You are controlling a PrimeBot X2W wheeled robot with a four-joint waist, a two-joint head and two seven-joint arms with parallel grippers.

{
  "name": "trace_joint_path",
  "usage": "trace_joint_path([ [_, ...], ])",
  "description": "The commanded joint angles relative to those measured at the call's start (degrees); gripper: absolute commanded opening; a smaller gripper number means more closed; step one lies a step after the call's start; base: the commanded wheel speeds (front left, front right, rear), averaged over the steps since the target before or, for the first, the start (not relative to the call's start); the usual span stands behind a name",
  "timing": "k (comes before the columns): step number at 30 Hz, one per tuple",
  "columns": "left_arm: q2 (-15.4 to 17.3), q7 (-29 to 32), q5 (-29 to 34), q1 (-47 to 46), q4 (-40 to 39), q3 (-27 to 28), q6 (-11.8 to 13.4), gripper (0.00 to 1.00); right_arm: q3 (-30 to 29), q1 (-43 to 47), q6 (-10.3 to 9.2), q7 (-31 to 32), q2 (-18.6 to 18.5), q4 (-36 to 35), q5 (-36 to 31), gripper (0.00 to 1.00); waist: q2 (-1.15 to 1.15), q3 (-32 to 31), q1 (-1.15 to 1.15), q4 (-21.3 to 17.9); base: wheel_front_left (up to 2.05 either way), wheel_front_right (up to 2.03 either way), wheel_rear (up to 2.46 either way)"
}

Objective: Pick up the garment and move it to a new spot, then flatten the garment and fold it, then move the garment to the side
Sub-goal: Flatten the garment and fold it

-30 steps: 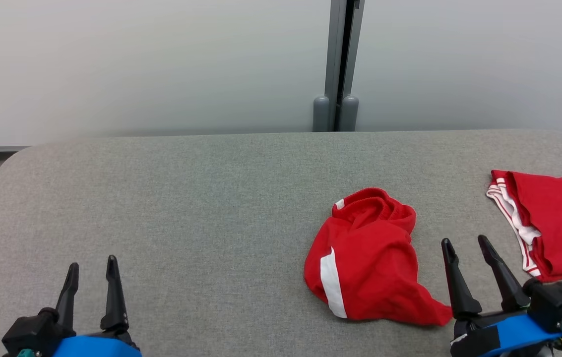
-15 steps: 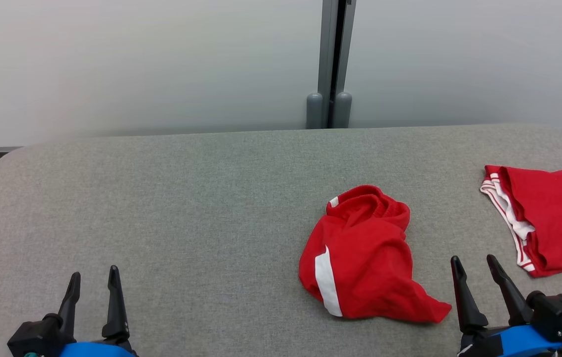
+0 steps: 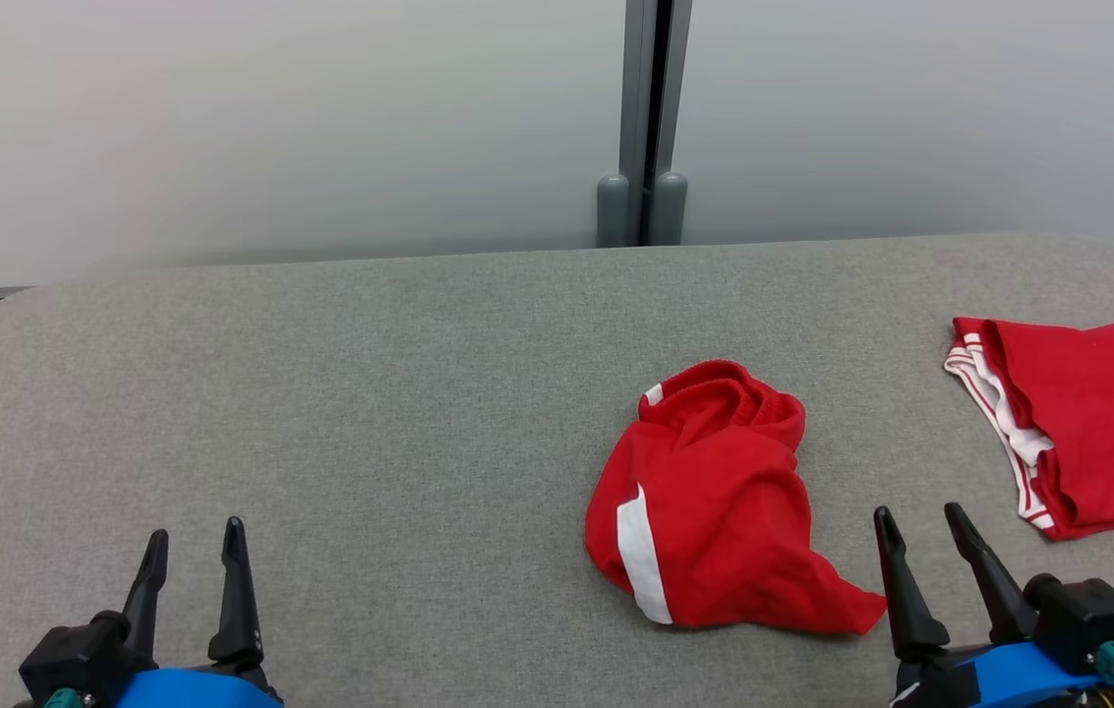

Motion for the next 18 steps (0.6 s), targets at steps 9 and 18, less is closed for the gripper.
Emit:
trace_joint_path([
  [9, 0.29, 3.91, -0.61, -4.64, -1.86, -1.72, -0.74, 1.00, 1.54, -1.93, 0.01, -0.22, 0.18, 0.01, 0.04, 1.00, 0.00, 1.68, 0.00, -0.70, 0.00, 0.00, 0.00],
  [18, -4.94, 22.57, -2.30, -21.40, -0.77, -11.41, -4.37, 1.00, 5.13, -4.78, 0.01, -0.27, 0.15, 0.93, -0.04, 1.00, 0.00, 4.98, 0.00, -4.69, 0.00, 0.00, 0.00],
])
